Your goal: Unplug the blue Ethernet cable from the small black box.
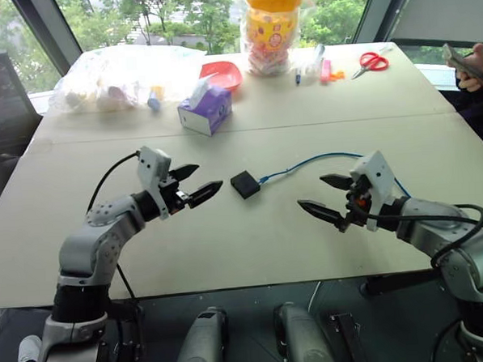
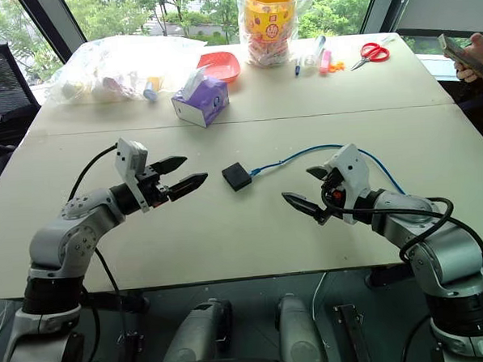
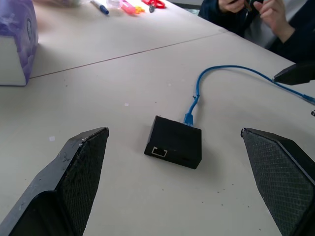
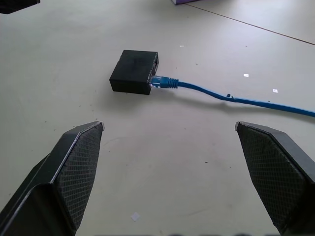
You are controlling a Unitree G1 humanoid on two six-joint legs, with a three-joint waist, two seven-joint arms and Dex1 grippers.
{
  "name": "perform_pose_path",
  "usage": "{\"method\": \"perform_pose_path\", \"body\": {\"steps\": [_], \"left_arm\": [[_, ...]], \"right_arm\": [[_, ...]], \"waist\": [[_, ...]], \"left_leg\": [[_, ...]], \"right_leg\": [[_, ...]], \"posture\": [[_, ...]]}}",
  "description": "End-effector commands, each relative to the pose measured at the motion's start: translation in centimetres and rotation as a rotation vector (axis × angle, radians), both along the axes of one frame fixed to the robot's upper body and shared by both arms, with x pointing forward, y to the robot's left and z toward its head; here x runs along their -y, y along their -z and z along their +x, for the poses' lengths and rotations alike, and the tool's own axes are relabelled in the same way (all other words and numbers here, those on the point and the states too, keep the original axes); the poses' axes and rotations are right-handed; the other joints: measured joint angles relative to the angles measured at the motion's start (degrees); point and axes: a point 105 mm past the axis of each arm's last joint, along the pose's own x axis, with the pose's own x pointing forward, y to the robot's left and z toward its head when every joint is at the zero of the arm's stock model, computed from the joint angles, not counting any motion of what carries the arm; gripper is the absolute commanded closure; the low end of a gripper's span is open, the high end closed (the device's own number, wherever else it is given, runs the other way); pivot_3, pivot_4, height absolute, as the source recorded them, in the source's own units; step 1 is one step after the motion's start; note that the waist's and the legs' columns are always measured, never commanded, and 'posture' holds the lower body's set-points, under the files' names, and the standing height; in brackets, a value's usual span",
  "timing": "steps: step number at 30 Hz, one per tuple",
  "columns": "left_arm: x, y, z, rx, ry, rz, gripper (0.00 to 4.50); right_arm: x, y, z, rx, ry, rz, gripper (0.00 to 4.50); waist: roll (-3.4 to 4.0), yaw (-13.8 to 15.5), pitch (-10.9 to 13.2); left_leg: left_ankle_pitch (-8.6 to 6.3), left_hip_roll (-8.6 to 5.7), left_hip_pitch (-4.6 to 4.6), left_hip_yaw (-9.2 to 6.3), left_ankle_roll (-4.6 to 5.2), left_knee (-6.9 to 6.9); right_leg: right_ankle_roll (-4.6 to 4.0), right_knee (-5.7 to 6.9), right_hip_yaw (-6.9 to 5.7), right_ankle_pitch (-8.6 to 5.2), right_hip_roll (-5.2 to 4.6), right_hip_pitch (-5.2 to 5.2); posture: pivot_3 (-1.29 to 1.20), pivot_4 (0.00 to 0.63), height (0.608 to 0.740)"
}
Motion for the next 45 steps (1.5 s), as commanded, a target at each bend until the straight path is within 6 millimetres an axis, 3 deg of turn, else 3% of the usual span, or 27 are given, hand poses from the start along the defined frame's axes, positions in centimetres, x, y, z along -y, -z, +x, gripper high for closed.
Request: {"method": "perform_pose_path", "body": {"steps": [1, 13, 24, 35, 39, 41, 45], "left_arm": [[-0.3, -1.0, -0.1, 0.043, 0.006, 0.013, 0.02], [-0.8, -1.2, -0.1, 0.052, 0.011, 0.029, 0.02], [-0.9, -0.2, -0.7, 0.060, 0.076, 0.132, 0.02], [-1.5, -0.1, -0.8, 0.096, 0.087, 0.212, 0.02], [-1.7, -0.1, -1.0, 0.107, 0.063, 0.215, 0.02], [-1.8, -0.1, -1.3, 0.107, 0.052, 0.208, 0.02], [-1.9, 0.0, -1.6, 0.110, 0.034, 0.211, 0.02]], "right_arm": [[0.0, -1.0, 0.1, 0.046, -0.021, -0.022, 0.00], [0.0, -1.6, 0.8, 0.016, -0.094, -0.109, 0.00], [0.2, -2.6, 4.0, -0.012, -0.237, -0.339, 0.00], [-3.8, -2.0, 10.2, 0.017, -0.460, -0.587, 0.00], [-5.0, -0.3, 12.0, 0.022, -0.514, -0.737, 0.00], [-5.5, 0.6, 12.4, 0.016, -0.549, -0.807, 0.00], [-6.8, 1.0, 12.5, -0.032, -0.587, -0.779, 0.00]], "waist": [[0.00, 0.0, 0.0], [0.00, -0.1, 0.0], [0.01, -0.2, 0.0], [0.01, -0.6, 0.0], [0.02, -0.6, 0.0], [0.02, -0.5, 0.0], [0.02, -0.7, 0.0]], "left_leg": [[0.00, 0.00, 0.00, 0.00, 0.00, 0.00], [0.00, 0.00, 0.00, 0.01, 0.00, 0.02], [0.00, 0.00, 0.01, 0.05, 0.00, 0.03], [0.01, -0.01, 0.05, 0.14, -0.01, -0.02], [0.01, -0.04, 0.04, 0.11, -0.02, -0.06], [0.01, -0.05, 0.04, 0.09, -0.02, -0.07], [0.02, -0.06, 0.08, 0.05, -0.04, -0.12]], "right_leg": [[0.00, 0.00, 0.00, 0.00, 0.00, 0.00], [0.00, 0.01, 0.00, 0.00, 0.00, 0.00], [-0.01, 0.02, 0.01, 0.01, 0.00, -0.03], [0.02, 0.11, 0.05, 0.04, 0.04, -0.10], [0.21, 0.15, 0.05, 0.14, 0.04, -0.13], [0.21, 0.15, 0.04, 0.15, 0.03, -0.13], [0.21, 0.20, 0.06, 0.15, 0.03, -0.13]], "posture": [[0.00, 0.150, 0.740], [0.00, 0.150, 0.740], [0.00, 0.150, 0.740], [0.00, 0.150, 0.740], [0.00, 0.150, 0.740], [0.00, 0.150, 0.740], [0.00, 0.150, 0.740]]}}
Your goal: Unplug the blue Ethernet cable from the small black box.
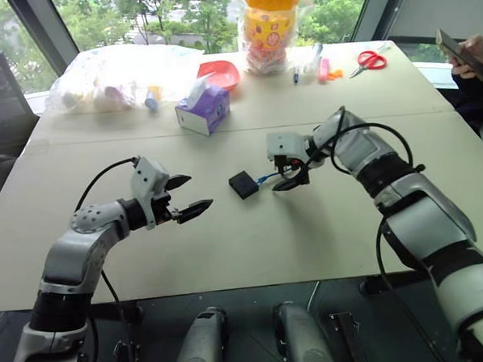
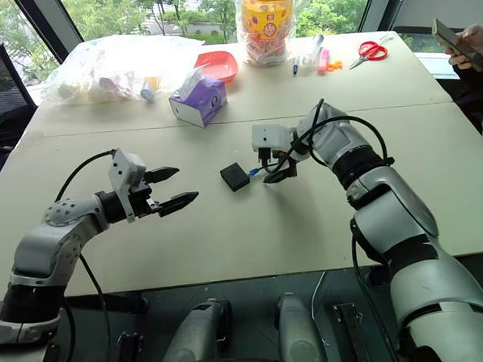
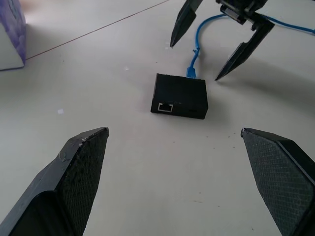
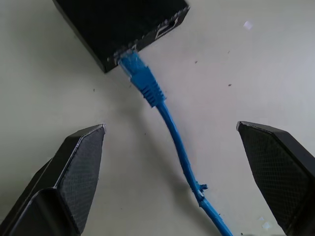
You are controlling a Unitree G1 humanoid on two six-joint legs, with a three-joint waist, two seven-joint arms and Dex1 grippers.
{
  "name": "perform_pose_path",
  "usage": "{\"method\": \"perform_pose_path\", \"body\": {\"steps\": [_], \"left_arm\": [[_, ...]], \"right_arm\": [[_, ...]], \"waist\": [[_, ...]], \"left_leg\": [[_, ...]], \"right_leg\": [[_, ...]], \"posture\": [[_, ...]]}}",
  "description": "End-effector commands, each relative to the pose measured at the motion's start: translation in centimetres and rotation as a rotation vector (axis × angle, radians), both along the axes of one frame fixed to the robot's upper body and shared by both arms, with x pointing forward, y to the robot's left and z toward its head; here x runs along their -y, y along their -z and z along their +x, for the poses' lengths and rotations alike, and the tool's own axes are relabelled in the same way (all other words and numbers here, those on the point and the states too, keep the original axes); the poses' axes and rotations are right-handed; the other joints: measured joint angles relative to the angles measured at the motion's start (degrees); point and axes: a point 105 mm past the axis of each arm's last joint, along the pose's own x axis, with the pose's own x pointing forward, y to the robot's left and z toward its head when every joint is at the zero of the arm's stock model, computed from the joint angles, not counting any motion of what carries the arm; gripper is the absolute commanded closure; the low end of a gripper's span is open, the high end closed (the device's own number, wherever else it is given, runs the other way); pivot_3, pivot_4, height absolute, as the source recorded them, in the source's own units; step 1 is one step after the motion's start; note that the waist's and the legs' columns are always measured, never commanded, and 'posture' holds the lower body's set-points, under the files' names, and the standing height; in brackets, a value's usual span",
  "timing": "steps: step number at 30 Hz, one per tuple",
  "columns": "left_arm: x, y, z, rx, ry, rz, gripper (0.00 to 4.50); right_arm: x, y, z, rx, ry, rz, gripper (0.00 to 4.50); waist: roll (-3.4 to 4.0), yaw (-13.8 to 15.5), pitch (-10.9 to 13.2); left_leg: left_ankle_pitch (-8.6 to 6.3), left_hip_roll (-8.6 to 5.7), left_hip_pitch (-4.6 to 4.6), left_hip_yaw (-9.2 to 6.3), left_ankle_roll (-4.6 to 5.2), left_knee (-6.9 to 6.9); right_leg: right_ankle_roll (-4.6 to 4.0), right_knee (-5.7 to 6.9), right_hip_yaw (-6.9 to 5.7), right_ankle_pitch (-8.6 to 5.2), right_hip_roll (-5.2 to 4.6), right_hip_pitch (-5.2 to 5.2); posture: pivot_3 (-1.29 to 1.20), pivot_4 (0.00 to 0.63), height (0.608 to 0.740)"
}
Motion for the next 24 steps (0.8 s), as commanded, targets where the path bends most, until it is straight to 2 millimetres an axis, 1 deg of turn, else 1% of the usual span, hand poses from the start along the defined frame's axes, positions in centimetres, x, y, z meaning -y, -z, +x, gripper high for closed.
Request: {"method": "perform_pose_path", "body": {"steps": [1, 3, 6, 7, 8, 10, 12, 13, 15, 17, 18, 20, 21, 24], "left_arm": [[-0.2, -1.5, -0.2, 0.073, -0.018, -0.002, 0.00], [-0.4, -1.6, -0.2, 0.075, -0.030, -0.002, 0.00], [-0.5, -1.6, -0.3, 0.081, -0.040, -0.001, 0.00], [-0.5, -1.6, -0.2, 0.082, -0.044, -0.001, 0.00], [-0.5, -1.6, -0.2, 0.084, -0.047, -0.002, 0.00], [-0.6, -1.6, -0.1, 0.084, -0.051, -0.003, 0.00], [-0.5, -1.6, 0.1, 0.082, -0.051, -0.005, 0.00], [-0.4, -1.7, 0.5, 0.074, -0.051, -0.021, 0.00], [-0.1, -1.9, 1.2, 0.051, -0.051, -0.068, 0.00], [0.1, -1.9, 1.7, 0.027, -0.051, -0.105, 0.00], [0.2, -1.8, 2.0, 0.018, -0.050, -0.112, 0.00], [1.0, -2.3, 2.7, -0.004, -0.015, -0.143, 0.00], [1.2, -2.5, 2.9, -0.011, -0.001, -0.154, 0.00], [2.3, -4.0, 3.6, -0.036, 0.056, -0.212, 0.00]], "right_arm": [[-0.9, -0.3, 0.1, -0.024, -0.027, -0.011, 0.26], [-1.3, 0.1, 0.1, -0.038, -0.037, -0.031, 0.84], [-2.5, 0.0, -0.3, -0.097, -0.042, 0.012, 2.32], [-3.0, -0.1, -0.5, -0.118, -0.048, 0.032, 2.75], [-3.4, -0.2, -0.6, -0.128, -0.058, 0.039, 3.39], [-4.1, -0.3, -0.7, -0.127, -0.077, 0.040, 4.42], [-4.3, -1.0, -0.4, -0.059, -0.099, 0.046, 4.47], [-4.2, -2.1, 0.4, 0.066, -0.100, 0.061, 4.47], [-3.9, -4.1, 1.5, 0.279, -0.092, 0.114, 4.47], [-3.5, -5.4, 1.6, 0.404, -0.079, 0.166, 4.47], [-3.1, -5.9, 1.4, 0.454, -0.083, 0.182, 4.47], [-1.0, -6.7, -0.1, 0.624, -0.095, 0.180, 4.47], [-0.5, -7.1, -0.8, 0.684, -0.097, 0.174, 4.47], [1.0, -7.7, -3.3, 0.796, -0.069, 0.183, 4.47]], "waist": [[0.00, -0.1, 0.0], [0.00, -0.2, 0.0], [0.00, -0.9, 0.0], [0.00, -1.2, 0.0], [0.00, -1.4, 0.0], [0.00, -1.6, 0.0], [0.01, -1.6, 0.0], [0.03, -1.5, 0.0], [0.04, -1.1, 0.0], [0.03, -0.8, 0.0], [0.02, -0.7, 0.0], [-0.01, 0.2, 0.0], [-0.01, 0.6, 0.0], [-0.02, 0.5, 0.0]], "left_leg": [[0.01, 0.00, 0.02, -0.02, -0.02, 0.00], [0.02, 0.00, 0.12, -0.03, -0.05, -0.03], [0.03, -0.01, 0.37, -0.03, -0.07, -0.12], [0.04, -0.01, 0.41, -0.03, -0.08, -0.11], [0.06, -0.01, 0.41, -0.05, -0.12, -0.11], [0.07, -0.02, 0.44, -0.04, -0.14, -0.11], [0.07, -0.02, 0.46, -0.05, -0.14, -0.12], [0.07, -0.02, 0.45, -0.05, -0.14, -0.13], [0.08, -0.02, 0.43, -0.06, -0.16, -0.13], [0.10, -0.04, 0.38, -0.12, -0.19, -0.11], [0.10, -0.05, 0.37, -0.10, -0.20, -0.10], [0.10, -0.09, 0.36, -0.10, -0.19, -0.12], [0.10, -0.09, 0.33, -0.13, -0.19, -0.11], [0.09, -0.14, 0.24, -0.14, -0.18, -0.12]], "right_leg": [[0.00, 0.02, -0.01, 0.00, 0.02, 0.00], [-0.01, 0.09, -0.01, 0.00, 0.03, 0.02], [-0.08, 0.15, -0.01, -0.03, 0.07, 0.20], [-0.13, 0.21, 0.00, -0.06, 0.07, 0.22], [-0.16, 0.26, 0.00, -0.08, 0.08, 0.21], [-0.13, 0.35, 0.01, -0.06, 0.09, 0.19], [-0.03, 0.38, 0.01, -0.01, 0.14, 0.17], [-0.04, 0.40, 0.01, -0.01, 0.14, 0.15], [-0.04, 0.43, 0.01, -0.01, 0.13, 0.10], [-0.04, 0.44, 0.00, -0.01, 0.06, 0.11], [-0.03, 0.41, 0.01, -0.01, 0.04, 0.12], [-0.02, 0.33, 0.00, 0.00, 0.03, 0.16], [-0.01, 0.30, -0.03, -0.01, 0.03, 0.17], [0.03, 0.25, -0.05, -0.03, 0.01, 0.14]], "posture": [[0.00, 0.150, 0.740], [0.00, 0.150, 0.740], [0.00, 0.150, 0.740], [0.00, 0.150, 0.740], [0.00, 0.150, 0.740], [0.00, 0.150, 0.740], [0.00, 0.150, 0.740], [0.00, 0.150, 0.740], [0.00, 0.150, 0.740], [0.00, 0.150, 0.740], [0.00, 0.150, 0.740], [0.00, 0.150, 0.740], [0.00, 0.150, 0.740], [0.00, 0.150, 0.740]]}}
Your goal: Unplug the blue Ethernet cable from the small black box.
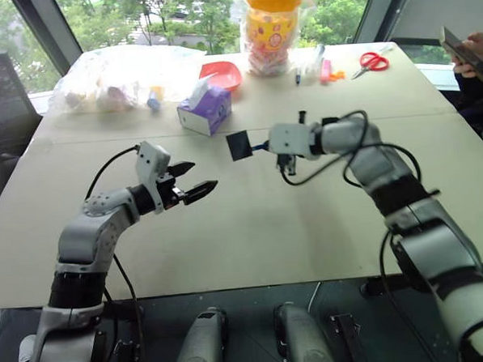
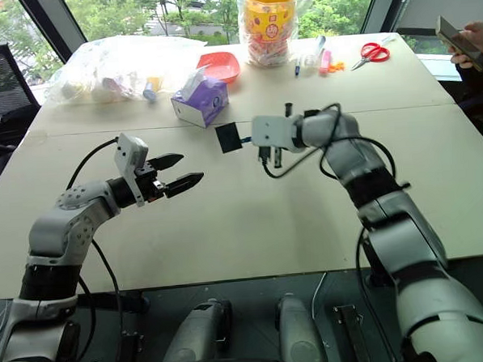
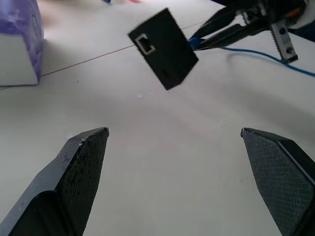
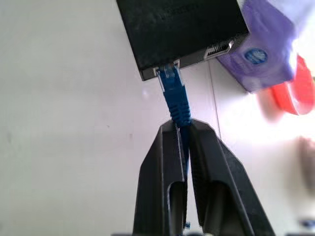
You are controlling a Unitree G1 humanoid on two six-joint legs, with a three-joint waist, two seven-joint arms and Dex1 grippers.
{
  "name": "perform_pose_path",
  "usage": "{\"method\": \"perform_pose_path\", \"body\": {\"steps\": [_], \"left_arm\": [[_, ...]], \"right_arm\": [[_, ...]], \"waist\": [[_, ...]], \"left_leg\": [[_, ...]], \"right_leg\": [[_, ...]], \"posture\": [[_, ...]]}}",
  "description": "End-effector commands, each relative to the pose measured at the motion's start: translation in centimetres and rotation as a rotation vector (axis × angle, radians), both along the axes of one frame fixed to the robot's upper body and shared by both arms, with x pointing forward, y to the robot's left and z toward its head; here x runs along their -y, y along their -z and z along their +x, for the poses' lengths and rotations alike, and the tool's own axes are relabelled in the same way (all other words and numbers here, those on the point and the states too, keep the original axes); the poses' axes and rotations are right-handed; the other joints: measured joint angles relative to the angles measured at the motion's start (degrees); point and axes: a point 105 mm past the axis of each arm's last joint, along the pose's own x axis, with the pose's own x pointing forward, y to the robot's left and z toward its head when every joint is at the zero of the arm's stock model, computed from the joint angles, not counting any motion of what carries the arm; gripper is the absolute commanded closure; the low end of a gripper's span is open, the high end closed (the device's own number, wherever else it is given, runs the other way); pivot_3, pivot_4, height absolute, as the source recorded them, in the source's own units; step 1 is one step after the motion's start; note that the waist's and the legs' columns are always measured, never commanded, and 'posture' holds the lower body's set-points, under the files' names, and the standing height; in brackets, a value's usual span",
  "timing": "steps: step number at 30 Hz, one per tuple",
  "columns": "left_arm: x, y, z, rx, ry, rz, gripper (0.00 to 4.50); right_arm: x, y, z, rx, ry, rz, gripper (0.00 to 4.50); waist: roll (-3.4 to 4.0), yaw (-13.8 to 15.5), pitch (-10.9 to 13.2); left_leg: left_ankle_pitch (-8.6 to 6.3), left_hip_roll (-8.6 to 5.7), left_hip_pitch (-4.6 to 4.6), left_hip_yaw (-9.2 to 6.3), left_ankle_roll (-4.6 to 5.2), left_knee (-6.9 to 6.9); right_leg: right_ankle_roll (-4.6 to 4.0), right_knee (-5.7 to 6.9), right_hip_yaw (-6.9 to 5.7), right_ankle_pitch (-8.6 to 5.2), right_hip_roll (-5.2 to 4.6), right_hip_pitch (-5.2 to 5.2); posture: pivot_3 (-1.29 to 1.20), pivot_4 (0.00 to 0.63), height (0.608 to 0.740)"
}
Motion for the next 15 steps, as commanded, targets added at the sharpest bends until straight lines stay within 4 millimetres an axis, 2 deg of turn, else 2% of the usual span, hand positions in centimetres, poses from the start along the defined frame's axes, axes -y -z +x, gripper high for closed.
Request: {"method": "perform_pose_path", "body": {"steps": [1, 3, 5, 8, 11, 15], "left_arm": [[1.7, -2.7, 0.5, 0.011, 0.092, -0.089, 0.00], [2.5, -3.7, 0.6, -0.013, 0.146, -0.131, 0.00], [3.7, -4.5, -0.4, -0.066, 0.266, -0.181, 0.00], [4.6, -5.3, -1.1, -0.114, 0.363, -0.212, 0.00], [5.0, -5.6, -1.6, -0.131, 0.417, -0.207, 0.00], [4.9, -6.2, -1.2, -0.131, 0.411, -0.238, 0.00]], "right_arm": [[0.0, -3.9, -2.7, 0.217, -0.012, 0.043, 4.47], [0.0, -3.7, -4.2, 0.238, -0.013, 0.034, 4.47], [-0.5, -4.0, -5.1, 0.273, -0.015, 0.035, 4.47], [-1.5, -4.4, -6.2, 0.295, -0.029, 0.040, 4.47], [-2.3, -4.8, -6.8, 0.312, -0.043, 0.045, 4.47], [-2.8, -4.9, -7.6, 0.300, -0.079, 0.030, 4.47]], "waist": [[-0.01, -0.2, 0.0], [-0.01, -0.3, 0.0], [-0.01, -1.6, 0.0], [-0.02, -1.7, 0.0], [-0.02, -1.7, 0.0], [-0.02, -1.6, 0.0]], "left_leg": [[0.00, -0.02, -0.02, 0.02, 0.01, 0.01], [0.00, -0.01, -0.02, 0.06, 0.01, 0.08], [0.00, 0.03, 0.07, 0.17, 0.01, 0.10], [0.01, 0.11, 0.21, 0.16, 0.02, 0.12], [0.01, 0.10, 0.18, 0.14, 0.02, 0.14], [0.01, 0.12, 0.18, 0.14, 0.02, 0.13]], "right_leg": [[0.00, 0.00, 0.01, 0.00, 0.00, 0.00], [0.00, 0.00, 0.01, 0.00, 0.02, -0.01], [0.00, 0.01, 0.08, 0.00, 0.07, 0.02], [-0.17, 0.10, 0.12, -0.10, 0.13, 0.14], [-0.16, 0.07, 0.11, -0.10, 0.12, 0.13], [-0.16, 0.06, 0.12, -0.10, 0.07, 0.14]], "posture": [[0.00, 0.150, 0.740], [0.00, 0.150, 0.740], [0.00, 0.150, 0.740], [0.00, 0.150, 0.740], [0.00, 0.150, 0.740], [0.00, 0.150, 0.740]]}}
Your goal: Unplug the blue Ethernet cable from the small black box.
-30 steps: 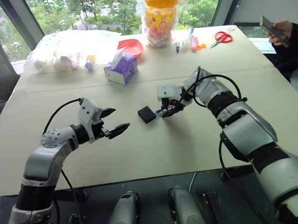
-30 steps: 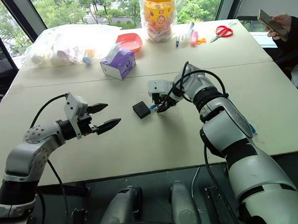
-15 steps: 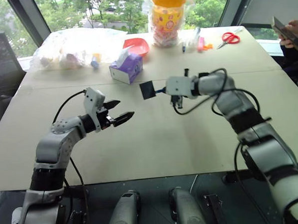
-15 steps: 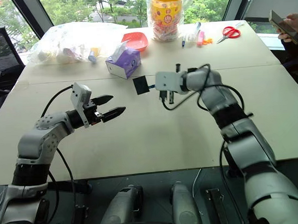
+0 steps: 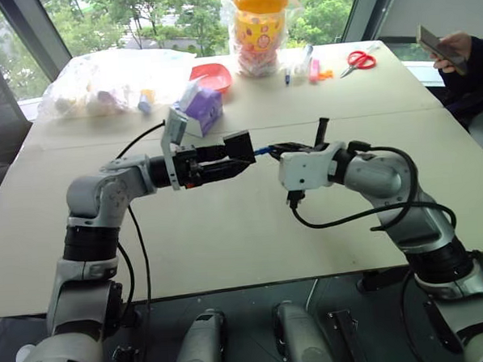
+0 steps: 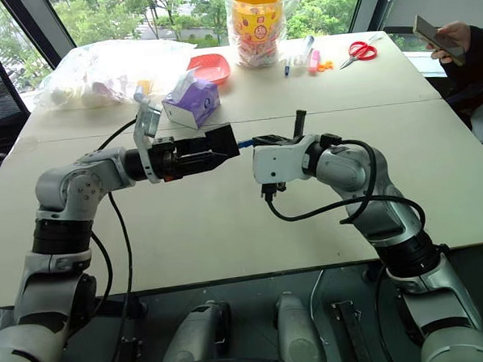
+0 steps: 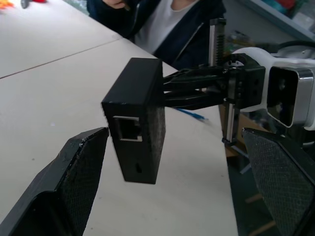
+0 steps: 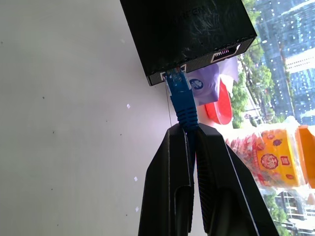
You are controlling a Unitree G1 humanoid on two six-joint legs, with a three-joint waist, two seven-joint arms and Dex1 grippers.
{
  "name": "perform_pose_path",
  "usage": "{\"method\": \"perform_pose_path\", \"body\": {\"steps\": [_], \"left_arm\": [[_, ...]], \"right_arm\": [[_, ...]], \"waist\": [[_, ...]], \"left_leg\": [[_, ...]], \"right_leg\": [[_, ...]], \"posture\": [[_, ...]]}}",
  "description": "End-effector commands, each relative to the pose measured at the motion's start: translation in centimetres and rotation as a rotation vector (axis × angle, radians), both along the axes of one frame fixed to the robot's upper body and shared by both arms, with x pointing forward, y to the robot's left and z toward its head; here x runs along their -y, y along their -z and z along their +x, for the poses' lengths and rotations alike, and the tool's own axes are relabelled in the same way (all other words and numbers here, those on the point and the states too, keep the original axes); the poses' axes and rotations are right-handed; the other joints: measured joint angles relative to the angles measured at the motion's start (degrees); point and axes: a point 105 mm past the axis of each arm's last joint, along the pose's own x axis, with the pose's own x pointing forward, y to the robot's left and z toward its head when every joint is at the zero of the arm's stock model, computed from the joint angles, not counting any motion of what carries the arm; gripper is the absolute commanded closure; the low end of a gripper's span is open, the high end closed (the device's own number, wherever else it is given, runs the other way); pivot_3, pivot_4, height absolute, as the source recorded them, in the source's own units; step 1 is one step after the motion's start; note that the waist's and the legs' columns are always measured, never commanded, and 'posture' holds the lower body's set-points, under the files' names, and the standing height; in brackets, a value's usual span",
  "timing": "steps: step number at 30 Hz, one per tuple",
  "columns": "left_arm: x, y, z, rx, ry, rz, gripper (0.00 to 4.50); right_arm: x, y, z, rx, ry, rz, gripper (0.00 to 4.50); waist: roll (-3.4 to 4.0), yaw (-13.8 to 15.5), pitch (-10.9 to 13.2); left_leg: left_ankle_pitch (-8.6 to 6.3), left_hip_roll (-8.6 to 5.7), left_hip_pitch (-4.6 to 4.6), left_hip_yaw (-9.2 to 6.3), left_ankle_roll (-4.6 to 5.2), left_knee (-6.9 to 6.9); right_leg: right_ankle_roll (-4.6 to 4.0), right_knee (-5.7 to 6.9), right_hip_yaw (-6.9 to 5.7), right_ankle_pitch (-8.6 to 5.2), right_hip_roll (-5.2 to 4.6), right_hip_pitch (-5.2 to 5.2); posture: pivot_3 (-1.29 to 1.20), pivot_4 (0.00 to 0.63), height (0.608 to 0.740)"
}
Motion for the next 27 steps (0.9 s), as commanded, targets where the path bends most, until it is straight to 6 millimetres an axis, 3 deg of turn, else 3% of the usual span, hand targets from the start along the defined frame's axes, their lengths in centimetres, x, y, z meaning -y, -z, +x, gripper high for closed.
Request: {"method": "perform_pose_path", "body": {"steps": [1, 4, 10, 11, 16, 17, 18, 20, 23, 27], "left_arm": [[-0.1, -1.4, -0.1, 0.024, 0.019, -0.043, 0.00], [0.1, -1.2, 0.0, 0.032, 0.023, -0.037, 0.88], [0.0, -1.0, 0.2, 0.052, 0.011, -0.031, 3.77], [0.0, -1.0, 0.2, 0.056, 0.013, -0.025, 4.05], [0.1, -0.7, 0.3, 0.084, 0.015, 0.006, 4.02], [0.0, -0.5, 0.3, 0.090, 0.018, 0.026, 4.02], [-0.1, -0.3, 0.1, 0.093, 0.027, 0.042, 4.02], [-0.3, 0.0, -0.1, 0.103, 0.045, 0.066, 4.02], [-0.5, -0.3, -0.9, 0.152, 0.109, 0.087, 4.02], [-0.6, -1.1, -1.8, 0.192, 0.173, 0.091, 4.02]], "right_arm": [[-0.7, -1.3, -1.1, 0.039, -0.046, -0.007, 4.47], [-0.9, -1.5, -1.3, 0.040, -0.056, -0.008, 4.50], [-0.9, -1.6, -1.5, 0.026, -0.060, -0.015, 4.50], [-0.8, -1.6, -1.5, 0.026, -0.059, -0.016, 4.50], [-0.1, -1.1, -1.4, -0.094, -0.048, 0.019, 4.50], [0.0, -1.3, -1.4, -0.153, -0.046, 0.051, 3.75], [0.1, -1.6, -1.5, -0.212, -0.047, 0.091, 3.46], [0.4, -1.7, -1.8, -0.355, -0.050, 0.150, 2.28], [0.8, -1.5, -2.5, -0.619, -0.083, 0.219, 0.90], [0.9, -1.7, -2.1, -0.871, -0.084, 0.319, 0.90]], "waist": [[0.00, 0.1, 0.0], [0.00, 0.2, 0.0], [0.00, 0.7, 0.0], [0.00, 0.9, 0.0], [0.00, 1.4, 0.0], [0.00, 1.5, 0.0], [-0.01, 1.4, 0.0], [-0.01, 1.4, 0.0], [-0.01, 1.2, 0.0], [-0.01, 1.2, 0.0]], "left_leg": [[0.00, 0.00, 0.00, 0.00, 0.00, 0.00], [0.00, 0.01, 0.00, 0.00, 0.00, 0.00], [0.00, 0.02, 0.00, 0.00, 0.00, 0.00], [0.00, 0.03, 0.00, 0.00, 0.00, 0.00], [0.00, 0.02, -0.03, -0.01, 0.00, 0.00], [0.00, 0.02, -0.04, 0.00, 0.00, 0.01], [0.00, 0.02, -0.04, -0.01, 0.00, 0.01], [0.00, 0.04, -0.04, -0.02, 0.00, 0.02], [0.00, 0.08, -0.04, -0.04, 0.01, 0.00], [-0.01, 0.10, -0.04, -0.05, 0.01, -0.03]], "right_leg": [[0.00, 0.00, 0.00, 0.00, 0.00, 0.00], [-0.01, -0.01, 0.00, 0.00, 0.00, 0.00], [-0.01, -0.02, 0.00, 0.00, -0.01, 0.00], [-0.01, -0.02, 0.00, 0.00, -0.01, -0.01], [-0.02, -0.05, 0.00, -0.01, -0.01, 0.00], [-0.02, -0.06, 0.00, -0.01, -0.02, 0.00], [-0.02, -0.08, 0.00, -0.01, -0.03, 0.02], [-0.04, -0.10, 0.00, -0.01, -0.03, 0.02], [-0.05, -0.10, -0.01, -0.01, -0.02, 0.01], [-0.06, -0.12, -0.03, -0.02, -0.03, -0.01]], "posture": [[0.00, 0.150, 0.740], [0.00, 0.150, 0.740], [0.00, 0.150, 0.740], [0.00, 0.150, 0.740], [0.00, 0.150, 0.740], [0.00, 0.150, 0.740], [0.00, 0.150, 0.740], [0.00, 0.150, 0.740], [0.00, 0.150, 0.740], [0.00, 0.150, 0.740]]}}
